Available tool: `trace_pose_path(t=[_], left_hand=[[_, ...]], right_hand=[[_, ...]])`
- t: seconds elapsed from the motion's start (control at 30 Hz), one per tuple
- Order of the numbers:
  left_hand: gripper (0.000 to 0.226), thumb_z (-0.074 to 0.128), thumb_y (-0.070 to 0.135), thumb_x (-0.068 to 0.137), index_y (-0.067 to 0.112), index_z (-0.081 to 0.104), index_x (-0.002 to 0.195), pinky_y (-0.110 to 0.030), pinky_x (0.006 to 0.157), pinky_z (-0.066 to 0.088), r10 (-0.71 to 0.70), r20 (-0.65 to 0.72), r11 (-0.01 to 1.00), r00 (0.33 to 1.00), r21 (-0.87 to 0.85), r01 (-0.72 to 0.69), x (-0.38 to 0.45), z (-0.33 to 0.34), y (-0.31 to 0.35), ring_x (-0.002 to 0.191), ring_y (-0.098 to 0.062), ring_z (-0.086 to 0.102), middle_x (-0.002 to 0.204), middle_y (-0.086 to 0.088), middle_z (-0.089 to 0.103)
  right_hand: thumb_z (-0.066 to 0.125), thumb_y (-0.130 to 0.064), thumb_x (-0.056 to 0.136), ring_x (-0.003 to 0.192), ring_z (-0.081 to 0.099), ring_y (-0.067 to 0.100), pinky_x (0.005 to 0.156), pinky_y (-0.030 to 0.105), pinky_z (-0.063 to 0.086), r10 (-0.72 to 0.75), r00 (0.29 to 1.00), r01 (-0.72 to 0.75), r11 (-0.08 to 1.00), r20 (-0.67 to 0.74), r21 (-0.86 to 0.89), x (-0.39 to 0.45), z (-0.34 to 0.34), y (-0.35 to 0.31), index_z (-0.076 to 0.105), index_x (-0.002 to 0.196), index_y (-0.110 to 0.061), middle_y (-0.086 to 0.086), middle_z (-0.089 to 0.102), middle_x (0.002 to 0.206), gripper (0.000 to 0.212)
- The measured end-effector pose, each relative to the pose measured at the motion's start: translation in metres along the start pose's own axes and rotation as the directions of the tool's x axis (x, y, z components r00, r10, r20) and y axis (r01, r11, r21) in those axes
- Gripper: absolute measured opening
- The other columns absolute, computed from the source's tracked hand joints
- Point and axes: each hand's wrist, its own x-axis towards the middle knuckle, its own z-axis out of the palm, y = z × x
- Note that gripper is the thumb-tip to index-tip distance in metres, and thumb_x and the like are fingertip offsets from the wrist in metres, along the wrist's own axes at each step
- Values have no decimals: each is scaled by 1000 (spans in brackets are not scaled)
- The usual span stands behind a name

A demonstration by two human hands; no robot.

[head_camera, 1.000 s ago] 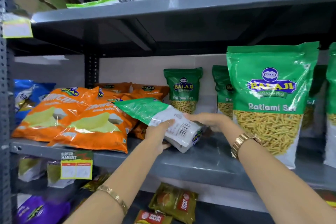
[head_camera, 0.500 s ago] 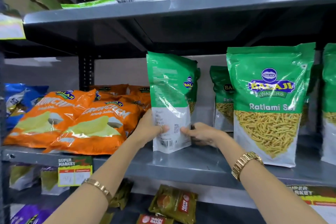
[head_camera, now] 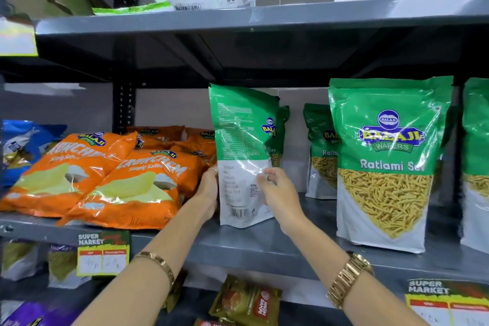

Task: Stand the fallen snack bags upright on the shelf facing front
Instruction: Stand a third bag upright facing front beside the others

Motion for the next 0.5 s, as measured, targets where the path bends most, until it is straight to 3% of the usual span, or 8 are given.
trace_pose_path(t=[0.07,0.17,0.27,0.37,0.43,0.5], left_hand=[[36,41,39,85,23,71,72,-33,74,49,12,-29,997,999,75,-10,-5,1,-4,82,-23,66,91,-3,73],[28,45,35,84,23,69,75,-27,63,43,55,-20,990,998,135,-52,-19,2,-7,75,-14,64,83,5,72],[18,49,28,79,20,60,67,-34,72,39,238,-33,930,971,296,-218,-36,7,-14,84,-23,57,87,-7,63],[22,43,25,66,14,62,67,-36,71,44,401,-38,855,915,375,-359,-43,11,-20,76,-23,55,73,-7,59],[21,47,23,71,15,66,76,-25,67,44,473,-109,827,874,396,-399,-36,11,-16,73,-13,55,74,3,62],[19,53,22,81,15,63,95,-21,73,41,441,-153,859,884,359,-366,-17,8,-9,86,-11,54,91,4,61]], right_hand=[[46,-39,90,102,55,24,95,46,47,31,999,-31,999,-23,-19,9,-1,-4,54,112,-11,6,58,110,36],[33,-53,91,101,50,25,84,35,40,157,988,-157,986,-11,-54,27,-3,-8,50,118,-12,1,50,105,53],[22,-53,94,125,44,27,104,35,34,220,970,-219,975,104,-24,42,-6,-7,45,130,-9,4,52,129,62],[21,-58,92,124,47,27,111,45,32,287,938,-313,942,193,120,46,-17,-3,50,127,-15,9,52,135,63],[20,-64,87,116,48,19,108,40,33,195,948,-238,959,251,156,45,-23,-1,50,122,-28,0,55,123,58],[38,-68,79,113,49,16,102,38,36,70,959,-105,988,274,114,38,-21,1,49,123,-26,-4,53,122,62]])
